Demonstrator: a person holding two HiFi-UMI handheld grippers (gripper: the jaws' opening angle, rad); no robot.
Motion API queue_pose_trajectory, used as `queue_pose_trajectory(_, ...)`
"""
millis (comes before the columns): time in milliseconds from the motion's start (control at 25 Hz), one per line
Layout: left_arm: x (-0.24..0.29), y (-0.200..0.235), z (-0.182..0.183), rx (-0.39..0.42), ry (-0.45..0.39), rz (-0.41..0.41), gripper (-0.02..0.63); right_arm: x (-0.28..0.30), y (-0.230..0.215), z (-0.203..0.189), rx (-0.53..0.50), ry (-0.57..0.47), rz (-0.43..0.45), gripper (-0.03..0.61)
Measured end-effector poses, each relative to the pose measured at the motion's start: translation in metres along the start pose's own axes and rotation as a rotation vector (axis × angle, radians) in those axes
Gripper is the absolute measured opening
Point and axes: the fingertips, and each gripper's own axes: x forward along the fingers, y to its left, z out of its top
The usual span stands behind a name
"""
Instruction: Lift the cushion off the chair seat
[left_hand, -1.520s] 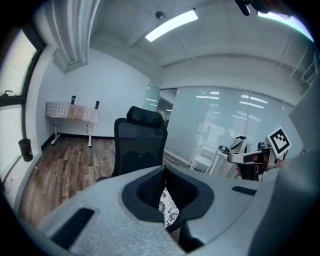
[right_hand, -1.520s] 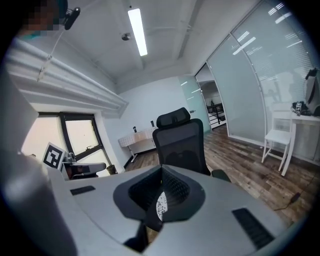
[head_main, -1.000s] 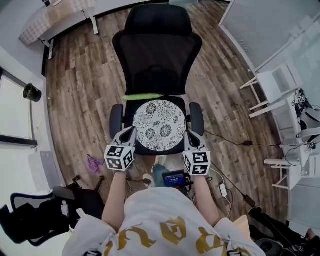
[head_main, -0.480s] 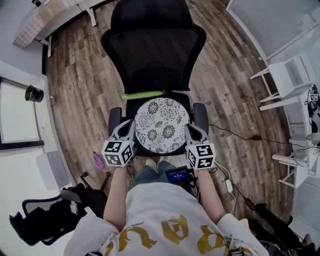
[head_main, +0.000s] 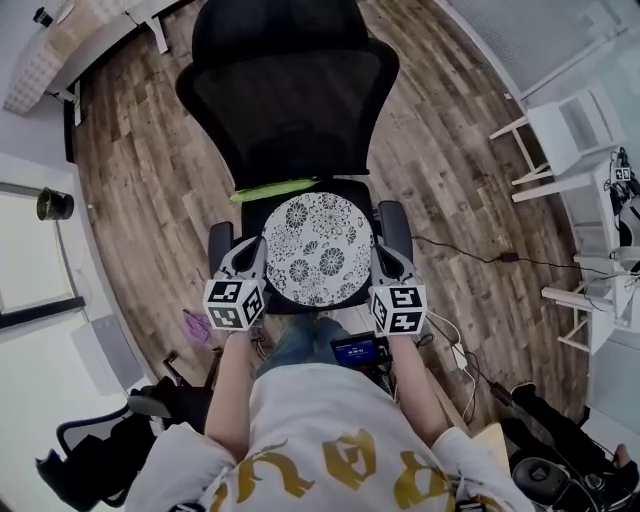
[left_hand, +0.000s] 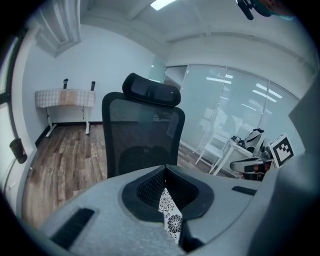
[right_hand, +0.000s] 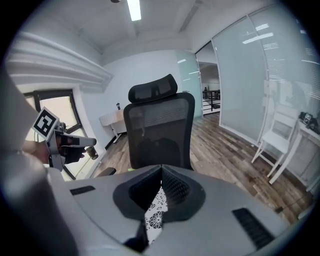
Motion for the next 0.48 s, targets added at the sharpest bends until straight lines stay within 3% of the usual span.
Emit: queue_pose_trajectory(480, 0.028, 0.039, -0.001, 0.041, 0.064, 0.015, 0.011, 0.013, -0.004, -0.012, 0.082, 0.051, -0.084, 0.012)
